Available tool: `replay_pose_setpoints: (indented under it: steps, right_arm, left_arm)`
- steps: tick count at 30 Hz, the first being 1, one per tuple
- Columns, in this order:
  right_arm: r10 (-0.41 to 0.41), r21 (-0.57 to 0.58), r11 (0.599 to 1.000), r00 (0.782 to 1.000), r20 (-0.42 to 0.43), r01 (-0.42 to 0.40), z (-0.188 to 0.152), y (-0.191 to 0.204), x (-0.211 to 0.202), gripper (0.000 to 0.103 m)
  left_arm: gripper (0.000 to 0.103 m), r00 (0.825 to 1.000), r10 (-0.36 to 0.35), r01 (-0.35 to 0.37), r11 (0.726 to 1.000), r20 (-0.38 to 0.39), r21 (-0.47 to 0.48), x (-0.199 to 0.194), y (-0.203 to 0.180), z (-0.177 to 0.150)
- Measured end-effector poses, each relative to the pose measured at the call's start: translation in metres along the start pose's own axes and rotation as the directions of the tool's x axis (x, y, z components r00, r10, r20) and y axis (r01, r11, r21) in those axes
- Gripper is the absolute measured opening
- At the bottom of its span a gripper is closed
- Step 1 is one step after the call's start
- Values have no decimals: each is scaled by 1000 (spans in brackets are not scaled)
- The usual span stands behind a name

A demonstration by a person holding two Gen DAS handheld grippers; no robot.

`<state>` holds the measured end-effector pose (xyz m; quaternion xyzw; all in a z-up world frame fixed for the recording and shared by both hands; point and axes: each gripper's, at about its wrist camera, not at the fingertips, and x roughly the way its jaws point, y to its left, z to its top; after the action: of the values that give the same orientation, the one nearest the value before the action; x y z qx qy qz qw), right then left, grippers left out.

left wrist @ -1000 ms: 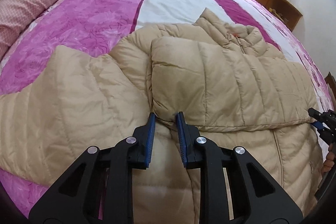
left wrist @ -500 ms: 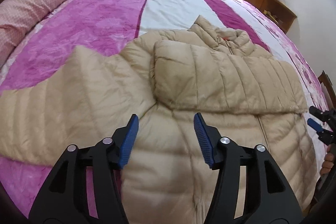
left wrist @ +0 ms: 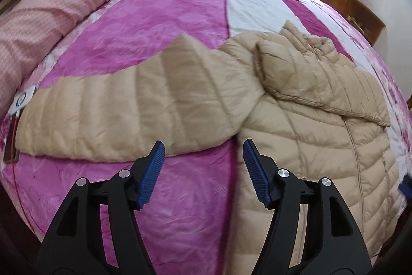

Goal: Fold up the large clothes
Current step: 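Grasp the jacket side panel edge with the left tool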

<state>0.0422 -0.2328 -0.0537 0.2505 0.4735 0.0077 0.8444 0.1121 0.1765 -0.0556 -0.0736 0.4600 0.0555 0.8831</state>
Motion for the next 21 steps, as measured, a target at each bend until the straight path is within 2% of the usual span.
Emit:
replay_pose_setpoints:
  steps: [4, 8, 11, 15, 21]
  right_arm:
    - [-44, -31, 999, 999, 6, 44, -22, 12, -9, 73]
    - [-48, -63, 997, 999, -6, 48, -37, 25, -14, 75]
    - [-63, -97, 993, 998, -9, 62, -43, 35, -15, 76]
    - [-93, -149, 984, 996, 14, 94, -51, 46, -17, 76]
    - [-125, -204, 970, 991, 45, 132, -55, 55, -20, 76]
  left_arm:
    - [63, 1000, -3, 2, 998, -3, -59, -2, 26, -4]
    - [63, 999, 42, -43, 994, -12, -104, 0, 50, -14]
    - [63, 999, 45, -48, 987, -22, -153, 6, 67, -20]
    - [64, 999, 31, -38, 965, -33, -258, 13, 90, -27]
    - [64, 1000, -19, 18, 928, 0, -372, 30, 110, -26]
